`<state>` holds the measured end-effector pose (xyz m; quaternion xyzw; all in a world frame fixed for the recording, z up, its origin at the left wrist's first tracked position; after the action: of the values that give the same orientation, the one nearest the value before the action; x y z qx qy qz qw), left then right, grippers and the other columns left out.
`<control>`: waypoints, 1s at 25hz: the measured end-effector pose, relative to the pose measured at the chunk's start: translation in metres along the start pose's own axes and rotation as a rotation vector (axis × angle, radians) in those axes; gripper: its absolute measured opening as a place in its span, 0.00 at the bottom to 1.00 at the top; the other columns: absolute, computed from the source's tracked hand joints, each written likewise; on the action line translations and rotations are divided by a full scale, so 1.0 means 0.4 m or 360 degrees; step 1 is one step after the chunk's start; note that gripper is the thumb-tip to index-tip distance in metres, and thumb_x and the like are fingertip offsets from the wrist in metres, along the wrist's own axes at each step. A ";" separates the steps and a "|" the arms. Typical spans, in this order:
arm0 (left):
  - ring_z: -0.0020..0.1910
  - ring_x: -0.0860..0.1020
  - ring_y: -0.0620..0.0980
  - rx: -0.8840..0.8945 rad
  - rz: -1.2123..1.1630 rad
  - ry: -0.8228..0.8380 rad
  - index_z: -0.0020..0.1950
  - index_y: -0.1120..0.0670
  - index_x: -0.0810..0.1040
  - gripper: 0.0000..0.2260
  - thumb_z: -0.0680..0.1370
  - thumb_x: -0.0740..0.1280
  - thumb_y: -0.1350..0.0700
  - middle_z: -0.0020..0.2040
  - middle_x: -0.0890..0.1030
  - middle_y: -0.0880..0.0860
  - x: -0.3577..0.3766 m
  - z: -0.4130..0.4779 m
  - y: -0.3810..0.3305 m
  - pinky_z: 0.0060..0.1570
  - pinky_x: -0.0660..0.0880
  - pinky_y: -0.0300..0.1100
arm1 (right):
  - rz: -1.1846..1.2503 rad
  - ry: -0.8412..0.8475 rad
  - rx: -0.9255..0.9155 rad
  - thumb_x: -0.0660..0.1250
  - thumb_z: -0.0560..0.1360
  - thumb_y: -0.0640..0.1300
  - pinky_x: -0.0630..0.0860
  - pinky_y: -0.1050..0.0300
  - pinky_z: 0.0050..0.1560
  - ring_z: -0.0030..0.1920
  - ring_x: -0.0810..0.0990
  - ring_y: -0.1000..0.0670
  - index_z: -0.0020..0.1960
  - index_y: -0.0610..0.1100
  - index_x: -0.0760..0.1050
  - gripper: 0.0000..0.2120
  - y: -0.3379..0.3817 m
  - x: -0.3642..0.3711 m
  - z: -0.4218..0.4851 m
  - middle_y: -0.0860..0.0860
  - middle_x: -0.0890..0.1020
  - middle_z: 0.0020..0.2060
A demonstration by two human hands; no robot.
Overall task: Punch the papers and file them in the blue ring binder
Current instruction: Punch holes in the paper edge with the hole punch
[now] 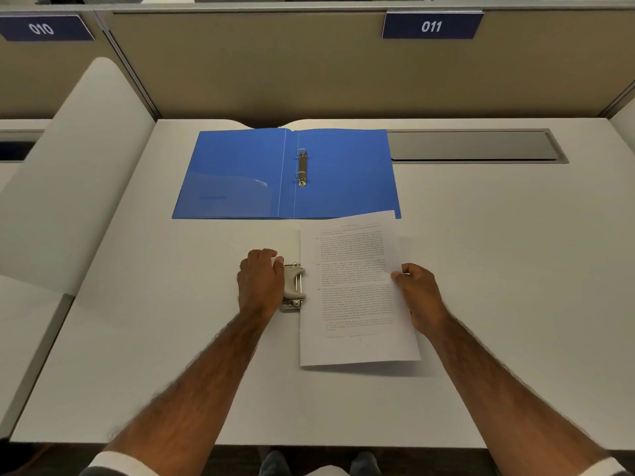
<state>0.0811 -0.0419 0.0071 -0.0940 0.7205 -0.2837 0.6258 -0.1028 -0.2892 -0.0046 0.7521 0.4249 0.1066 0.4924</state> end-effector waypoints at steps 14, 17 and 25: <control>0.56 0.74 0.54 0.0064 0.0209 -0.0015 0.59 0.55 0.78 0.13 0.83 0.56 0.54 0.59 0.77 0.55 0.009 0.003 -0.004 0.56 0.70 0.49 | -0.0069 0.0040 0.0008 0.63 0.80 0.45 0.82 0.42 0.53 0.47 0.84 0.41 0.50 0.38 0.77 0.10 0.000 0.036 0.001 0.45 0.84 0.47; 0.57 0.74 0.54 0.0061 0.0218 0.0010 0.59 0.55 0.77 0.13 0.83 0.55 0.53 0.59 0.77 0.55 0.009 0.006 -0.007 0.57 0.70 0.49 | -0.0069 0.0034 0.0023 0.63 0.80 0.46 0.82 0.41 0.54 0.47 0.84 0.41 0.50 0.37 0.77 0.11 0.002 0.037 0.002 0.45 0.84 0.47; 0.55 0.74 0.55 0.0012 0.0241 -0.0036 0.57 0.56 0.77 0.14 0.83 0.53 0.55 0.57 0.77 0.56 0.006 0.000 -0.026 0.55 0.70 0.49 | -0.0150 0.0059 0.0003 0.62 0.80 0.46 0.82 0.46 0.51 0.46 0.84 0.44 0.50 0.42 0.77 0.09 0.012 0.038 -0.001 0.47 0.84 0.48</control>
<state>0.0784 -0.0516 0.0107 -0.0400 0.7174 -0.2372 0.6539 -0.0910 -0.2783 -0.0044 0.7295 0.4691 0.0968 0.4882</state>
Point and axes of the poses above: each hand's wrist, its own z-axis towards the middle knuckle, its own x-axis out of the palm, y = z × x, the point moved 4 cm from there along z, towards the middle knuckle
